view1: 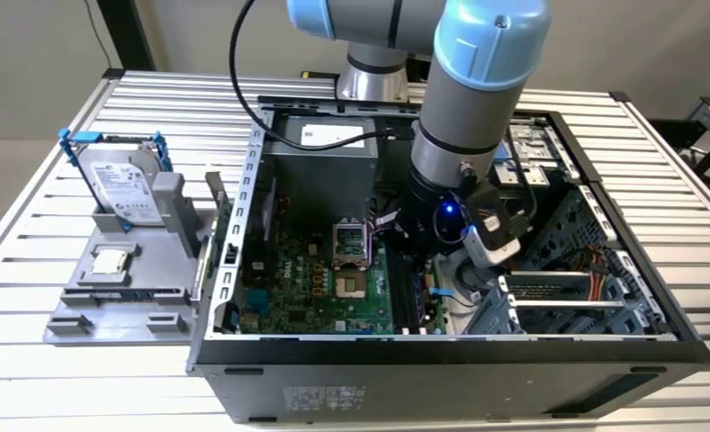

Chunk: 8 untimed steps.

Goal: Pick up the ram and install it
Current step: 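Insert the ram into the slot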

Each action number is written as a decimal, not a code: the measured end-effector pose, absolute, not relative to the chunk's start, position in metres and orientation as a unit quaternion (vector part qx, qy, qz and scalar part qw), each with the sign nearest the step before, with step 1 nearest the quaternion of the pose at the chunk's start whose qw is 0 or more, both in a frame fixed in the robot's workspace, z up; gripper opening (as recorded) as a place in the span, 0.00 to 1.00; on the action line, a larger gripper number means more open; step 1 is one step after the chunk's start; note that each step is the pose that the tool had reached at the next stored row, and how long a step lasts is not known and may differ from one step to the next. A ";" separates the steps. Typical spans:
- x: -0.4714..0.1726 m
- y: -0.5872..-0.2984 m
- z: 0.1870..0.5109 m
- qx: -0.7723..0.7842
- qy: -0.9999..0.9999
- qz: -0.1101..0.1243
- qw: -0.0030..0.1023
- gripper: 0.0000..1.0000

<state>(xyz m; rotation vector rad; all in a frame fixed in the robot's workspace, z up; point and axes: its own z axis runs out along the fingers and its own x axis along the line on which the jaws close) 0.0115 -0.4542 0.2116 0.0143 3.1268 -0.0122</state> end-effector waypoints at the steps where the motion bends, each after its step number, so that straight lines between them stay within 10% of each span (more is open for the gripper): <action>1: 0.012 -0.454 0.211 0.005 1.000 -0.004 0.007 0.00; 4: 0.012 -0.454 0.211 0.005 1.000 -0.004 0.007 0.00; 5: 0.012 -0.454 0.211 0.005 1.000 -0.004 0.007 1.00; 8: 0.012 -0.454 0.211 0.005 1.000 -0.004 0.007 1.00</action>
